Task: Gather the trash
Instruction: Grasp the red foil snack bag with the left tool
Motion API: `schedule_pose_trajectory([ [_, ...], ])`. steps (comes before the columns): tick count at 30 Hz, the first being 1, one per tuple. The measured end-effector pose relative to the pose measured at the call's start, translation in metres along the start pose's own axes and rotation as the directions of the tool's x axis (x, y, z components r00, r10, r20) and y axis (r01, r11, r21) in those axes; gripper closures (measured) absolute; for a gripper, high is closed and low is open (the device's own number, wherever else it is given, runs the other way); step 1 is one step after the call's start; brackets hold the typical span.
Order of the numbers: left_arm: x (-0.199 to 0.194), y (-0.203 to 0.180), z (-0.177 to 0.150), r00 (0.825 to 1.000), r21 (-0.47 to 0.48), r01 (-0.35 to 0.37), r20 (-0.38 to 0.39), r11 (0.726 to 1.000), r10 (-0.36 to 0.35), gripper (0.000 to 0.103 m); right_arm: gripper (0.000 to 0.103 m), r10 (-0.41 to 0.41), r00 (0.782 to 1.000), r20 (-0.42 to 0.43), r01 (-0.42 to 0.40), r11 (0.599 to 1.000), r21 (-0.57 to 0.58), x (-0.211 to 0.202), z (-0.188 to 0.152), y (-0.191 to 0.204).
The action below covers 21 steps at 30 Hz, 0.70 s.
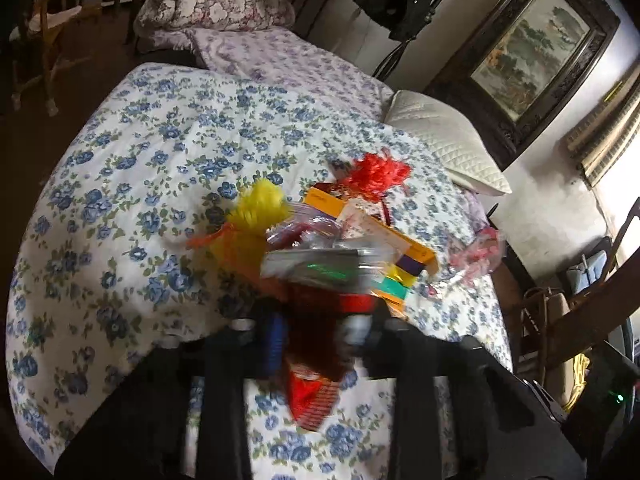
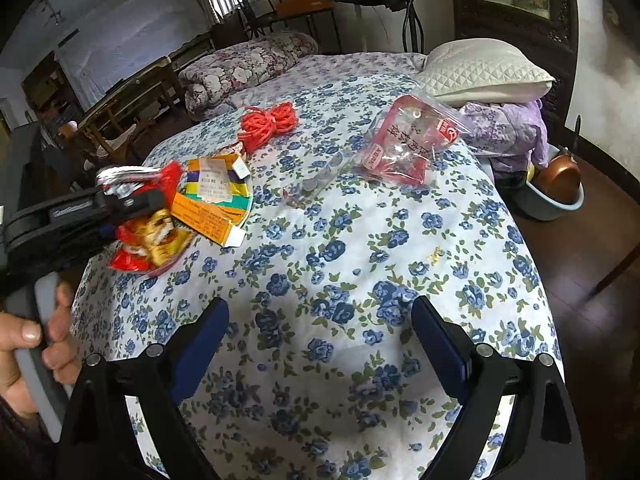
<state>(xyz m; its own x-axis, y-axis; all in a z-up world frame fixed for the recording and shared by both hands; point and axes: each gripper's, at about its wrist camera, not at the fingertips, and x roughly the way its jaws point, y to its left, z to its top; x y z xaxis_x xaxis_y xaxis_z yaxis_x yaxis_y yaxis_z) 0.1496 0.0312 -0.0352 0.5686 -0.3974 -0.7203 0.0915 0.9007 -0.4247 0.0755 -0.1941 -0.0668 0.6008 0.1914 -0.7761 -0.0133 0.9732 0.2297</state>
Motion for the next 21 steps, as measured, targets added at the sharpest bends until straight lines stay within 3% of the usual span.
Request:
schedule_pose_trajectory([
  [5, -0.047, 0.000, -0.010, 0.999, 0.012, -0.010, 0.042, 1.000, 0.010, 0.078, 0.012, -0.017, 1.000, 0.000, 0.017, 1.000, 0.013, 0.001, 0.000, -0.006],
  [9, -0.079, 0.003, -0.008, 0.992, 0.018, -0.030, 0.123, 0.999, 0.027, 0.078, 0.012, -0.027, 1.000, 0.003, 0.027, 0.999, 0.021, 0.001, 0.002, -0.012],
  [12, -0.079, 0.012, -0.005, 0.991, -0.018, -0.050, 0.123, 0.999, 0.052, 0.078, 0.012, -0.057, 0.998, 0.036, 0.055, 0.997, 0.047, -0.003, 0.007, -0.025],
  [16, -0.072, 0.016, -0.004, 0.995, -0.027, -0.038, 0.091, 0.999, 0.040, 0.078, 0.012, -0.105, 0.992, 0.075, 0.092, 0.982, 0.168, -0.007, 0.021, -0.056],
  [21, -0.066, 0.016, -0.004, 0.997, -0.018, -0.028, 0.071, 0.999, 0.030, 0.078, 0.012, -0.131, 0.990, 0.053, 0.111, 0.954, 0.279, 0.009, 0.053, -0.084],
])
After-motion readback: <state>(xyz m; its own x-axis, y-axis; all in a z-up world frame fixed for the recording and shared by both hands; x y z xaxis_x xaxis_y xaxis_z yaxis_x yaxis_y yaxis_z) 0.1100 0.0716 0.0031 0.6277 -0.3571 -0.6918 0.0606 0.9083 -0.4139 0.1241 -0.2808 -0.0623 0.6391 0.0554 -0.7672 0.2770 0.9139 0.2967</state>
